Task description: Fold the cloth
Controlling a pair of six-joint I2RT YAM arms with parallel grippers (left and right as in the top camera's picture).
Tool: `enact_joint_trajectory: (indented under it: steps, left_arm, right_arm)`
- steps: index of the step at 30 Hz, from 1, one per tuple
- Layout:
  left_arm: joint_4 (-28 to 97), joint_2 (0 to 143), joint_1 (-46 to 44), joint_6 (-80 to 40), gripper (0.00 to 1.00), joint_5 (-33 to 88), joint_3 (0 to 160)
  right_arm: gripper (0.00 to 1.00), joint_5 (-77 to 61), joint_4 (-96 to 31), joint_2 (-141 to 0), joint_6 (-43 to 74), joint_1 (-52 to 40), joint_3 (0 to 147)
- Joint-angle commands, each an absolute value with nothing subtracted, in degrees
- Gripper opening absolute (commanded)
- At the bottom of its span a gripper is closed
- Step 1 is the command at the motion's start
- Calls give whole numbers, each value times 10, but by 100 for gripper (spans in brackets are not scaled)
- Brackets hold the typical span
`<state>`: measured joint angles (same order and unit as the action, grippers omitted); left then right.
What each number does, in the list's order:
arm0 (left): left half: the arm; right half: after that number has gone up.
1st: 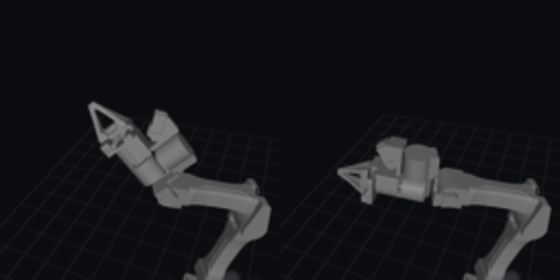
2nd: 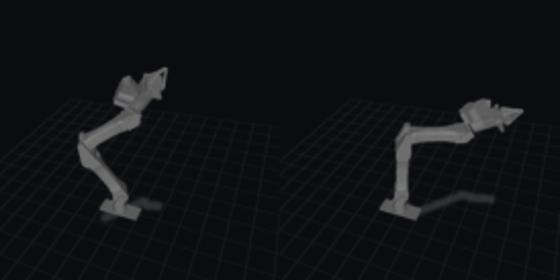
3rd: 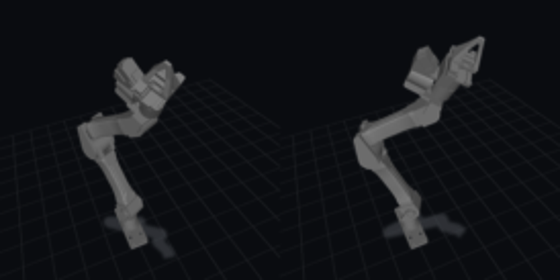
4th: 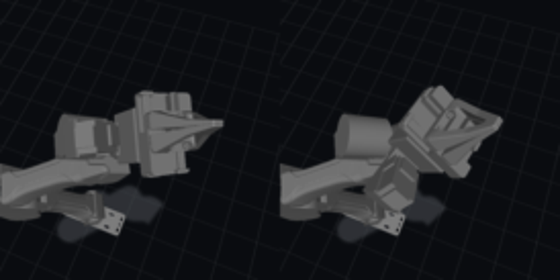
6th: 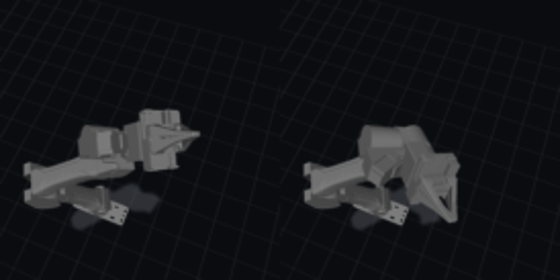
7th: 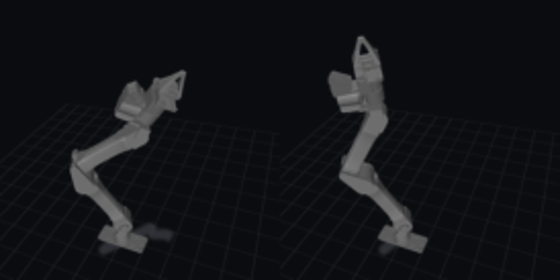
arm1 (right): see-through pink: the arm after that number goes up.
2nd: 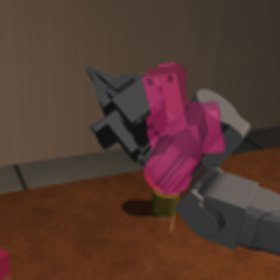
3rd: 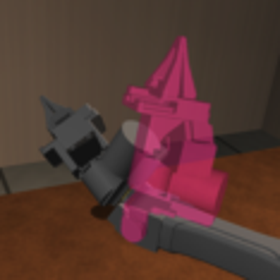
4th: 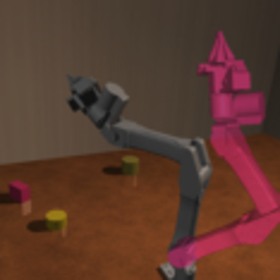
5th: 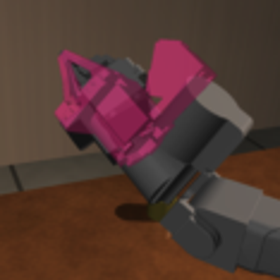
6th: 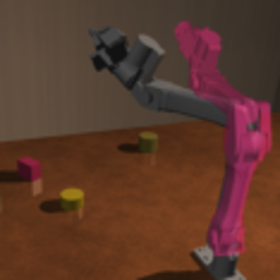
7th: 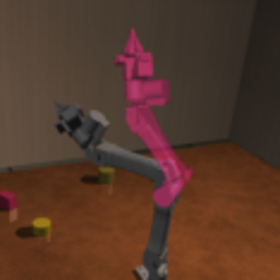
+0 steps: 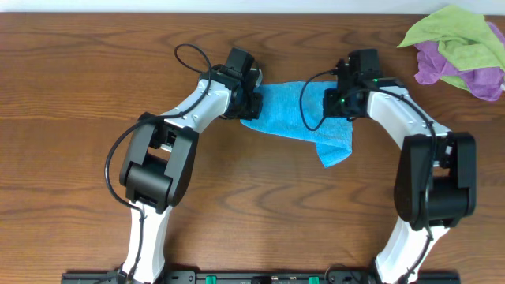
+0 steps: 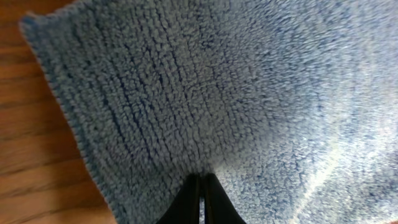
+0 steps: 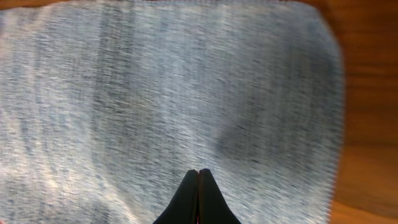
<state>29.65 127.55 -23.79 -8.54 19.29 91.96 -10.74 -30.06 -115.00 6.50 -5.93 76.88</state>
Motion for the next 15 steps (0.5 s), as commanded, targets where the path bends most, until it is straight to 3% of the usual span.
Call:
enact_joint_trajectory:
  steps: [1,15]
  left_arm:
    - [298,1281,-238,-79,6,190,929]
    - [341,1281,-238,-77,6,121,929]
  right_arm:
    - [1,-117,-299,-1171,59,-76,780]
    - [1,-116,-338,-1180,59,-90,780]
